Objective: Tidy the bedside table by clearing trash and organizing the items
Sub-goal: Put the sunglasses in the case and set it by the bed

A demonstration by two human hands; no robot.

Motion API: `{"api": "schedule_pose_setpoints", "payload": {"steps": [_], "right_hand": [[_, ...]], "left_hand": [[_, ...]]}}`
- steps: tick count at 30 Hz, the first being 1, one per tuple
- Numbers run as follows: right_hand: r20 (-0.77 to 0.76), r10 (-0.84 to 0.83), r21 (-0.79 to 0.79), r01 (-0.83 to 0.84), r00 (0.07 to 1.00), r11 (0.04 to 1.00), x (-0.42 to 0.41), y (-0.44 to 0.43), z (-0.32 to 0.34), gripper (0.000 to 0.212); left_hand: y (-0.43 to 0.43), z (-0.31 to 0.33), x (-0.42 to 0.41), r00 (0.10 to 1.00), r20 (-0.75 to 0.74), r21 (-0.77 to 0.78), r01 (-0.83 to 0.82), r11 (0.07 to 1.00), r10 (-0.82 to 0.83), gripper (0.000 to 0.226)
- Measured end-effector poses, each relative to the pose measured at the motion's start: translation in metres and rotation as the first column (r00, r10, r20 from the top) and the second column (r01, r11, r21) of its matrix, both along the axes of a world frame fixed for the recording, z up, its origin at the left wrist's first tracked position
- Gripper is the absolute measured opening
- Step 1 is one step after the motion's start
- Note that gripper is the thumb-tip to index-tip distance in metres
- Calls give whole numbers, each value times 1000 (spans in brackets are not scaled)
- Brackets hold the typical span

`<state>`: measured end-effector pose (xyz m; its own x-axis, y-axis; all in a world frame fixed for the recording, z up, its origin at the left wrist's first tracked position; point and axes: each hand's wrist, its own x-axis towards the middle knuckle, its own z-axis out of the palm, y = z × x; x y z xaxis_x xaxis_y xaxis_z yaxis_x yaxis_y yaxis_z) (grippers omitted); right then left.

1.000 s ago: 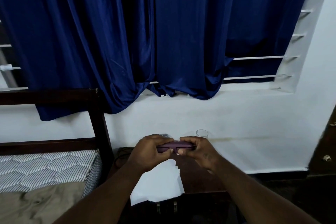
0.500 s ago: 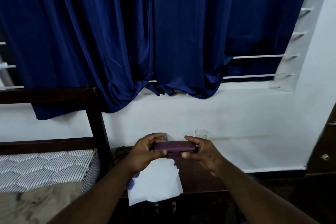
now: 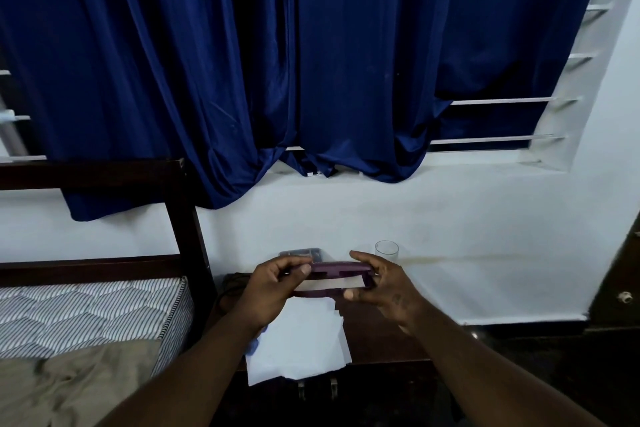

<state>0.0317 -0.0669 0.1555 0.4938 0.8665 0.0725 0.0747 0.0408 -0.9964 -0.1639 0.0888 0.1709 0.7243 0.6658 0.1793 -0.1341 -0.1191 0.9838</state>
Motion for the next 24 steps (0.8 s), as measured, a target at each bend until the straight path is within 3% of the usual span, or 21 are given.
{"api": "schedule_pose_setpoints", "payload": {"steps": [3, 7, 15, 19, 24], "right_hand": [[-10, -4, 10, 4, 1000, 1000, -3, 1, -2, 83], [-8, 1, 22, -1, 1000, 1000, -11, 5, -3, 81], [62, 63, -5, -63, 996, 998, -29, 17, -8, 83], [12, 98, -3, -98, 995, 995, -42, 29, -17, 85], [-19, 144, -10, -144, 989, 990, -60, 50, -28, 86]], "left_hand": [[-3, -1, 1, 1000, 7, -25, -21, 999, 21, 15], [-10, -5, 1, 990, 25, 16, -138, 990, 137, 27], [-4, -25, -8, 958, 29, -168, -277, 946, 286, 59], [5, -38, -15, 941, 14, -266, -323, 908, 338, 59], [23, -59, -27, 880, -44, -266, -467, 843, 473, 63]]}}
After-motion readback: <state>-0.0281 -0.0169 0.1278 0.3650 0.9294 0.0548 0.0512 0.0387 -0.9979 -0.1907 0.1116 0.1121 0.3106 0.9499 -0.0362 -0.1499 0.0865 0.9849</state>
